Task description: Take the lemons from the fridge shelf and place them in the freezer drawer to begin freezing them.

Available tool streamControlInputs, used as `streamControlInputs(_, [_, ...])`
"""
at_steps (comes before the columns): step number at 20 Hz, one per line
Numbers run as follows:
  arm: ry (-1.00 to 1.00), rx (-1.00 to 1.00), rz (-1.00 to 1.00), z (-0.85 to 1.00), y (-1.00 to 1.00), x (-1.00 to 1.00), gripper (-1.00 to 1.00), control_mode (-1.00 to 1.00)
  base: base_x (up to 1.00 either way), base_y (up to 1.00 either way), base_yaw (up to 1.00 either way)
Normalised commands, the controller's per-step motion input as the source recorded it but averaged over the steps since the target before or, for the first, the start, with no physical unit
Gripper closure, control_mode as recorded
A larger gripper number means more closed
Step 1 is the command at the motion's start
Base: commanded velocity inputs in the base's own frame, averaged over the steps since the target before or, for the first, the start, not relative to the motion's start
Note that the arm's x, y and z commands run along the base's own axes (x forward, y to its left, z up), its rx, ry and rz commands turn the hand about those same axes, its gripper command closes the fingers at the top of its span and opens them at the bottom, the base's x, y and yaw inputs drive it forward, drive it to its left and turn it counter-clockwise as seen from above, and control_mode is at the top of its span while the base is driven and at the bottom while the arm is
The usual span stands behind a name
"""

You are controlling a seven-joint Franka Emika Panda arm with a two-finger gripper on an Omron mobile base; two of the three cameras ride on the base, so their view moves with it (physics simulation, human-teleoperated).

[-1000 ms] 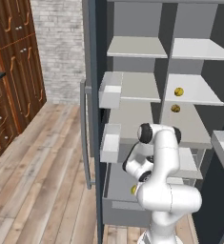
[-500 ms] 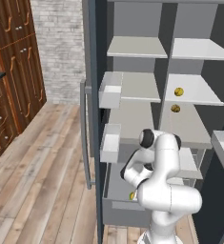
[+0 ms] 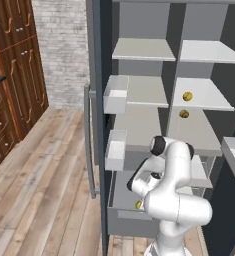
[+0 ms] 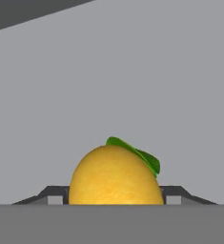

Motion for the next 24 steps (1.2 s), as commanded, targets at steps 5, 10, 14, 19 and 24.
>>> streamControlInputs(5, [-0.04, 0.0, 0.0, 0.21, 0.02, -0.32, -1.0, -1.0, 0.0, 0.0, 0.0])
streamControlInputs(10, [-0.09, 0.0, -0.01, 0.65, 0.0, -0.27, -1.0, -1.0, 0.0, 0.0, 0.0])
streamControlInputs(14, [-0.05, 0.0, -0.03, 0.76, -0.01, -0.15, -1.0, -1.0, 0.0, 0.0, 0.0])
streamControlInputs(19, [0.0, 0.0, -0.03, 0.58, -0.15, -0.12, -1.0, -1.0, 0.0, 0.0, 0.0])
streamControlInputs(24, [0.0, 0.0, -0.02, 0.67, -0.11, -0.14, -1.0, -1.0, 0.0, 0.0, 0.0])
